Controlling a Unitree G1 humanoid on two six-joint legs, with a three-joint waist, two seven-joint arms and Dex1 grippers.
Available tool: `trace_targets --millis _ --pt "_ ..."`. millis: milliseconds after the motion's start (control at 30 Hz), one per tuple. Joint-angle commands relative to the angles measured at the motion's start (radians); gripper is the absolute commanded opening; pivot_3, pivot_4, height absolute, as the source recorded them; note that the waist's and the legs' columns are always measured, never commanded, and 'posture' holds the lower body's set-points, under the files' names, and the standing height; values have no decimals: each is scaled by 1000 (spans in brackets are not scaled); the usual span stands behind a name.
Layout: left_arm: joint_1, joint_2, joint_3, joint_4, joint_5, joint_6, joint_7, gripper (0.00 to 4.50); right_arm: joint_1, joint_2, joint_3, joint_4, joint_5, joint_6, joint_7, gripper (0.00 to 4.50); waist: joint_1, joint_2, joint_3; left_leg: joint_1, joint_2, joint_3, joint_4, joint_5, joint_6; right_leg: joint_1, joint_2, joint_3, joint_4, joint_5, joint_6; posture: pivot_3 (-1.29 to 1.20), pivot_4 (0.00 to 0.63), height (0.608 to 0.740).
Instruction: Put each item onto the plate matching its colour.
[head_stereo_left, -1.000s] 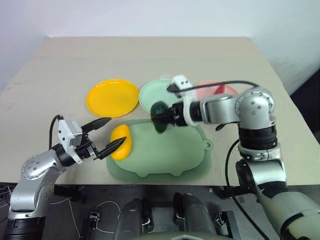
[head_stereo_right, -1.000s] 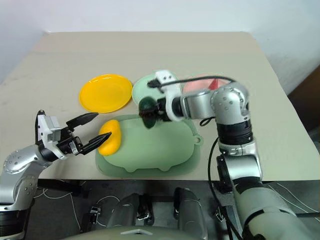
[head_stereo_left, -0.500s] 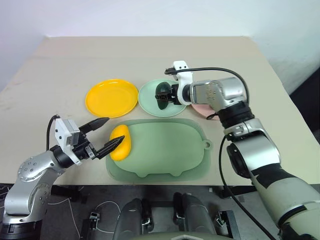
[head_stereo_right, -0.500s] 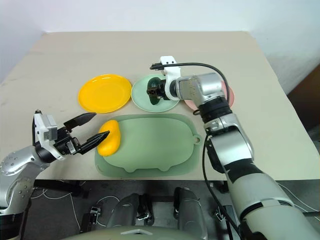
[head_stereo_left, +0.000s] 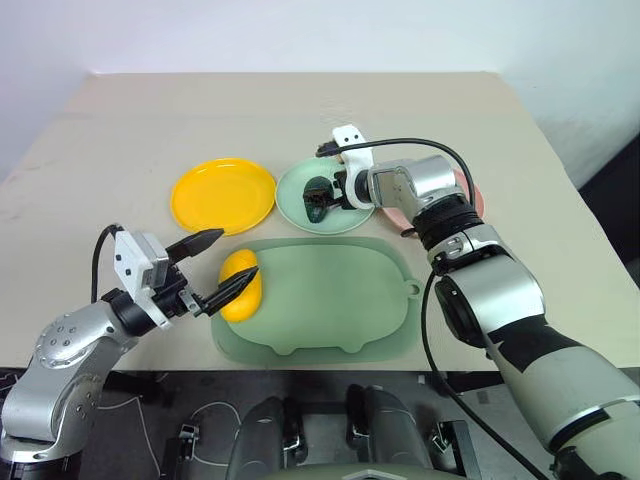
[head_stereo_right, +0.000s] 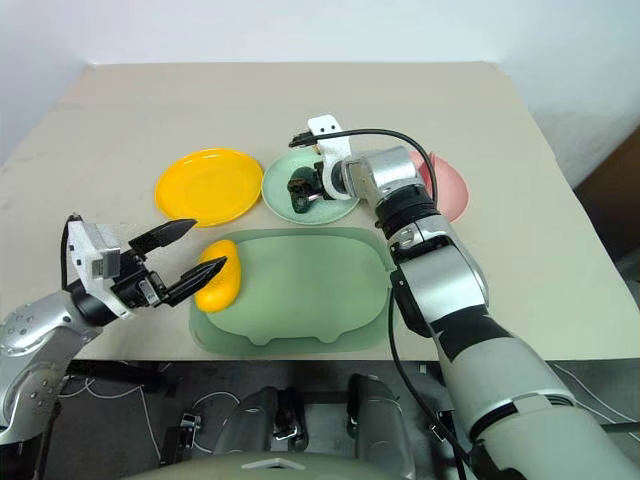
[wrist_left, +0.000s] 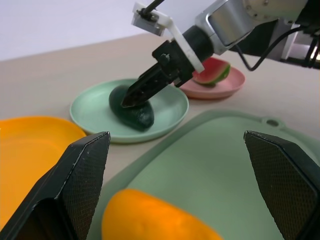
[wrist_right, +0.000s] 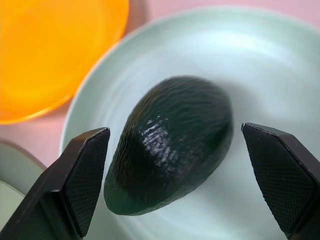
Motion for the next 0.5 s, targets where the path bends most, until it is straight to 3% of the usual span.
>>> trace_targets --millis 33,300,500 --pt "-14 18 31 -77 -38 37 43 4500 62 -62 -61 -281 31 29 39 4477 2 0 0 0 0 0 0 0 0 0 0 0 0 0 0 0 150 696" --pt "-40 40 67 -56 -66 78 65 4500 436 -168 -124 -902 145 23 144 4477 0 0 0 1 0 -1 0 0 0 1 0 0 0 0 0 0 150 696" --pt "19 26 107 -45 -52 60 68 4500 629 -171 -185 -1107 213 -22 153 4477 2 0 0 2 0 -1 0 0 -1 1 0 0 0 0 0 0 150 696"
